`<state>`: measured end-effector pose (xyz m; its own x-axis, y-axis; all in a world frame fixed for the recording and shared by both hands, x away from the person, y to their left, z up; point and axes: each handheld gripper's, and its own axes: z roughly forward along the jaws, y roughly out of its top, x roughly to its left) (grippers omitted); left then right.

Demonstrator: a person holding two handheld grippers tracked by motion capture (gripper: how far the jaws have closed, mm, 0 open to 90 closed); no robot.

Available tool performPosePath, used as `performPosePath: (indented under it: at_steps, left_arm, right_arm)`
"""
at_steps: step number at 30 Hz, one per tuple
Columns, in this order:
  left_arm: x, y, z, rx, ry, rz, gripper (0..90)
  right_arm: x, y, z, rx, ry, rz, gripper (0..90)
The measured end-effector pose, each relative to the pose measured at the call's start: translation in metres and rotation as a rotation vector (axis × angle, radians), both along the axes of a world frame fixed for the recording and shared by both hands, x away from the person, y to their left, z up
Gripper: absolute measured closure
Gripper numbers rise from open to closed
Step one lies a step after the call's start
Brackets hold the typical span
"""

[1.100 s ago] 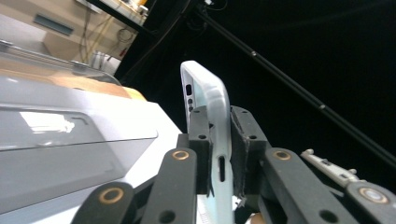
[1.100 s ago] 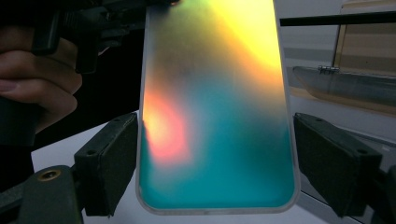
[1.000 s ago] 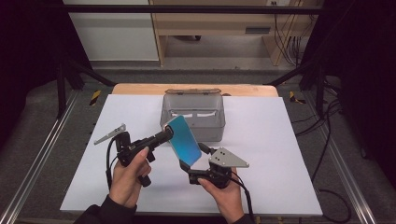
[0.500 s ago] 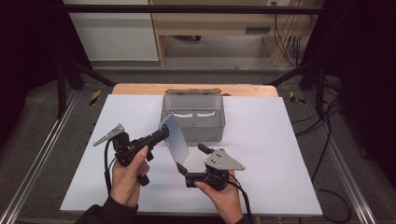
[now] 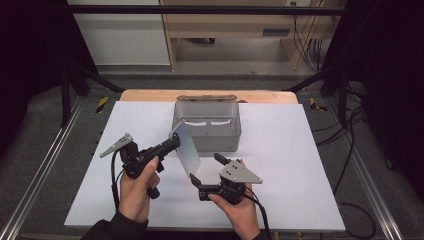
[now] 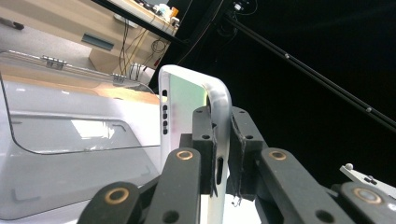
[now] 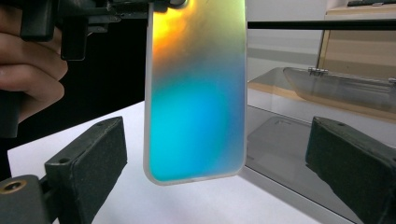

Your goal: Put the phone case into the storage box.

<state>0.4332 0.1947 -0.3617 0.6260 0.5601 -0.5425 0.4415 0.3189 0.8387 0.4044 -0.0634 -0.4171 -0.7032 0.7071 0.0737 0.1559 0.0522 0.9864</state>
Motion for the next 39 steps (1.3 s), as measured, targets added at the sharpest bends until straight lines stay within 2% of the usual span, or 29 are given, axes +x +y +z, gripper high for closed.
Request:
performPosePath:
  at_steps: [12,16,26,34,39]
  left_arm:
    - [0.001,-0.002,-0.004,-0.010,0.017,0.006,82.2]
    - [0.001,-0.003,-0.005,-0.007,0.020,0.011,82.2]
    - [0.000,-0.011,-0.006,0.010,0.016,0.011,82.3]
    - [-0.001,-0.017,-0.007,0.008,0.021,0.008,82.3]
    - [-0.002,-0.020,-0.007,0.021,0.013,0.012,82.3]
  right_arm:
    - [-0.002,0.003,0.001,0.003,-0.018,-0.013,4.9]
    - [-0.004,0.006,0.002,-0.006,-0.043,-0.035,4.4]
    - [-0.010,0.020,0.006,-0.051,-0.086,-0.077,4.6]
    - [-0.014,0.033,0.009,-0.086,-0.110,-0.111,5.7]
    - [-0.016,0.039,0.008,-0.097,-0.109,-0.142,8.0]
